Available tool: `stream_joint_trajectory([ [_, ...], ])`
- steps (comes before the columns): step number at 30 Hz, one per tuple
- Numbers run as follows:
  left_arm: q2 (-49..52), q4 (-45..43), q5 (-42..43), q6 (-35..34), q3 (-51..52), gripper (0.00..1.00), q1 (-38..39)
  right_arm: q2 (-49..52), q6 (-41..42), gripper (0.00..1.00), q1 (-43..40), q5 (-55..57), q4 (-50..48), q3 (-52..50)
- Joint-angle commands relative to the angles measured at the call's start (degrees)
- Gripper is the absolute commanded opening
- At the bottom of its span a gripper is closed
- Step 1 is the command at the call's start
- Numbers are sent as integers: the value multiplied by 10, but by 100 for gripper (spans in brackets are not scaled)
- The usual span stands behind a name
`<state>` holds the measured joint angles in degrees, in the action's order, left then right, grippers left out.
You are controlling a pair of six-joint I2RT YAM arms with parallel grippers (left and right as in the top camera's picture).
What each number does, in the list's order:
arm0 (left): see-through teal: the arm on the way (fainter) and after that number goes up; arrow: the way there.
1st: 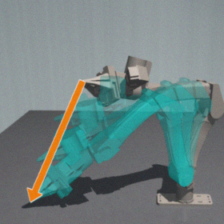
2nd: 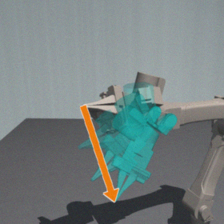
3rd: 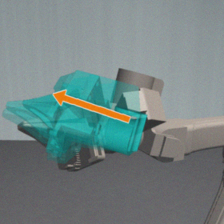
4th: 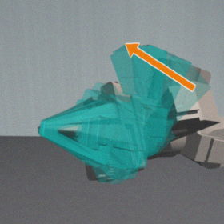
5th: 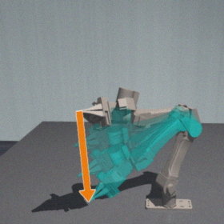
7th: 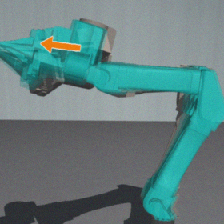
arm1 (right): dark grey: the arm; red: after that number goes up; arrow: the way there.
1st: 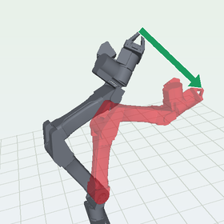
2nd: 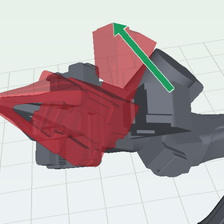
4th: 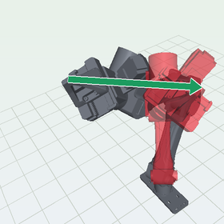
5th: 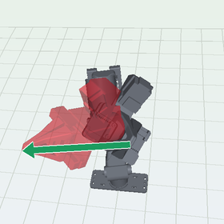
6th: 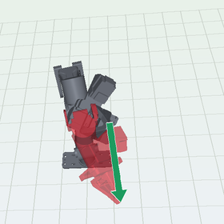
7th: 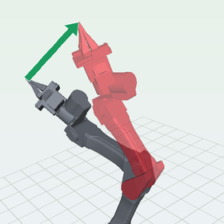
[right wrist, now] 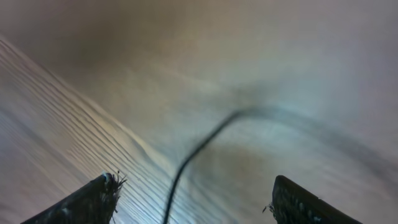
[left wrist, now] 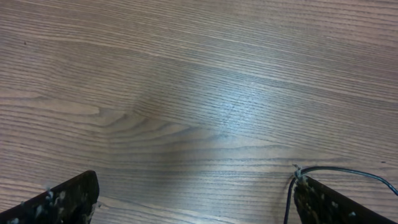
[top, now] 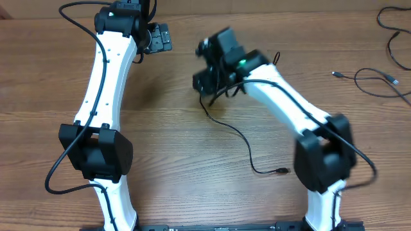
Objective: Untangle cables
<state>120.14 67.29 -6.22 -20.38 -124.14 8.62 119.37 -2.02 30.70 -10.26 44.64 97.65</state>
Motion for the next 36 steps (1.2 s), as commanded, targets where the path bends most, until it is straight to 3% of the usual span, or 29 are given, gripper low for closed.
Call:
stream_joint_trajectory([
  [1,4,-2,3,5,-4,100,3,28,18,79,8,-15,-7,-18],
  [4,4,-1,3,5,-4,100,3,52,18,75,8,-14,-9,-21],
  [5,4,0,3,5,-4,100,3,58,18,48,8,-14,-9,-21],
  [6,4,0,3,5,-4,100,3,61,18,8,8,-14,-9,-21],
  [7,4,0,3,5,-4,100,3,64,18,4,8,-14,-9,-21],
  [13,4,4,3,5,-4,100,3,43,19,4,3,10,23,13],
  [20,4,5,3,5,-4,100,3,-40,20,4,-32,97,206,253],
  [26,4,5,3,5,-4,100,4,-82,20,4,-79,103,341,424],
  [36,4,3,3,5,-4,100,4,-143,70,4,-257,102,458,468],
])
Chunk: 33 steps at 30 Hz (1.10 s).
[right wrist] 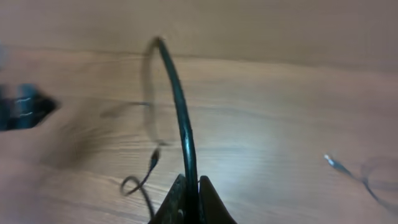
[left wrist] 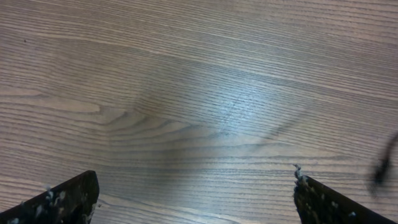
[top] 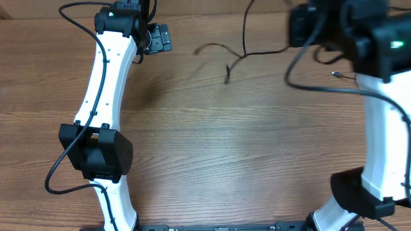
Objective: Untangle cables
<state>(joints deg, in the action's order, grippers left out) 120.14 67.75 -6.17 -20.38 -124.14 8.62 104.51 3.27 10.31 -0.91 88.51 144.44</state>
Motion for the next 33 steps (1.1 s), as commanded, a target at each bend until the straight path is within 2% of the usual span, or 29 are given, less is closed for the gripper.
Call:
stream_joint_trajectory([
  [1,4,-2,3,5,-4,100,4,6,17,4,-76,9,40,0],
  [5,4,-3,3,5,-4,100,4,7,28,4,-168,9,85,-4],
  [12,4,-3,3,5,-4,100,4,9,28,4,-321,13,83,-5],
  [19,4,-3,3,4,-4,100,4,15,33,4,-430,12,62,-28],
  [25,4,-5,3,4,-4,100,4,15,44,4,-454,-38,71,-55],
  [33,4,-6,3,4,-4,100,4,-12,45,4,-417,-75,85,-55],
])
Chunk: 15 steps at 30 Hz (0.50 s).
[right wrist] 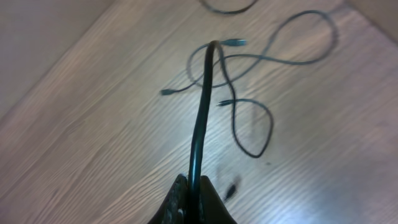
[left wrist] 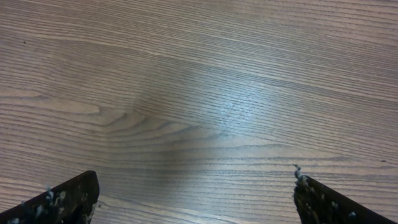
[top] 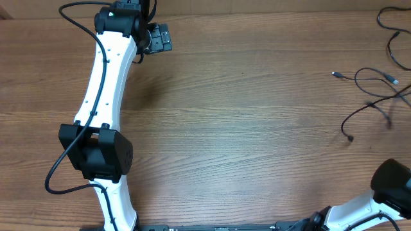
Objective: Untangle cables
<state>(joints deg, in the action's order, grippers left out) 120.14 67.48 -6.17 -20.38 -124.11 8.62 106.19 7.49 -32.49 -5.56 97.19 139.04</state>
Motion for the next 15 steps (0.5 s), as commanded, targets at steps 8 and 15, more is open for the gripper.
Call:
stream_joint_trajectory([
  [8,4,-10,12,4,-4,100,4,-48,47,4,-5,95,-17,-1],
  [15,4,-17,14,5,-4,100,4,-30,126,4,-80,159,-28,-4],
])
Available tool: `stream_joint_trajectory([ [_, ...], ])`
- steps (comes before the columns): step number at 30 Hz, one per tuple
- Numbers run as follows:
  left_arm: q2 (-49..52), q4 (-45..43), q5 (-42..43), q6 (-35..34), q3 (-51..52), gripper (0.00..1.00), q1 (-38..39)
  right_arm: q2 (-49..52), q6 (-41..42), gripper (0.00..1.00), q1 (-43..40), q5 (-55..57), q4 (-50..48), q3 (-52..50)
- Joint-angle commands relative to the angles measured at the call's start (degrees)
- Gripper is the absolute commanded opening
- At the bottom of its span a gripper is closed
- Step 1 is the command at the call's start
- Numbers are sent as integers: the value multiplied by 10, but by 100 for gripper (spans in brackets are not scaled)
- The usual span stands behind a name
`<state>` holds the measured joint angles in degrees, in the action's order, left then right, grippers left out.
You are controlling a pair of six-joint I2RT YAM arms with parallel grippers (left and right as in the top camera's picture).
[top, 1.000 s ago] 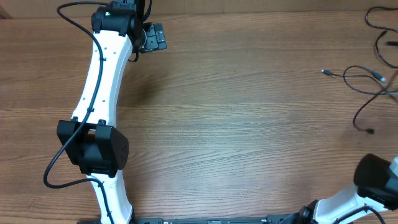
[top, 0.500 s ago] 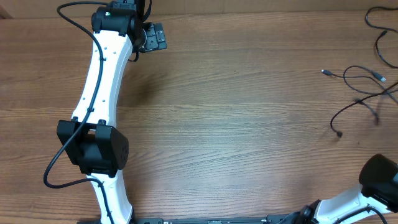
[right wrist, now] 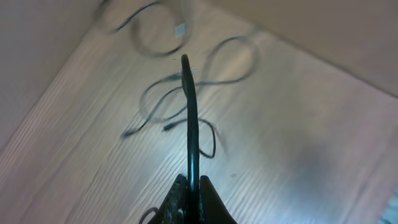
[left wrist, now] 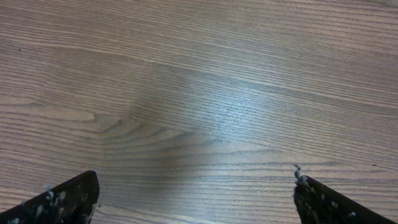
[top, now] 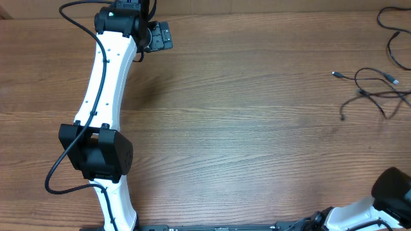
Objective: Untangle cables
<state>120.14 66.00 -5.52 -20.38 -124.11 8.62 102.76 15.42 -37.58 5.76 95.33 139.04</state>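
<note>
My right gripper (right wrist: 191,182) is shut on a black cable (right wrist: 189,118) that stands straight up out of the jaws. Below it, thin cables (right wrist: 186,93) lie in loops on the wood. In the overhead view this gripper is out of frame at the right. The black cable (top: 369,95) trails in from the right edge, its free end near the thin cables (top: 363,74). My left gripper (top: 157,36) is at the far left of the table. In its own view my left gripper (left wrist: 195,182) is open over bare wood.
Another dark cable (top: 390,29) lies at the far right corner. The wooden table (top: 244,128) fills the view. The right arm's base (top: 393,186) shows at the bottom right, and the left arm (top: 106,96) runs up the left side.
The black cable's free end has shifted up the overhead view, closer to the thin cables at the right. The right wrist now looks down on the loops from another angle. The left arm has not moved.
My right gripper was open over the black cable in the middle of the table. Then it was shut on the cable, raised at the far right. Then it was out of the overhead view, the cable trailing beside the thin cables, as now.
</note>
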Motion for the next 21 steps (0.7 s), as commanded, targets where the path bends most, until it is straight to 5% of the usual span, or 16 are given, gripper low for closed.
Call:
stream_joint_trajectory([
  [1,4,-2,7,5,-4,100,4,5,51,4,-40,46,-14,-8],
  [7,4,-2,7,4,-4,100,4,6,106,4,-105,80,-81,-80],
  [16,4,-2,11,4,-4,100,4,6,163,4,-147,84,-218,-339],
  [21,4,-2,11,4,-4,99,4,6,163,4,-146,-7,-318,-479],
])
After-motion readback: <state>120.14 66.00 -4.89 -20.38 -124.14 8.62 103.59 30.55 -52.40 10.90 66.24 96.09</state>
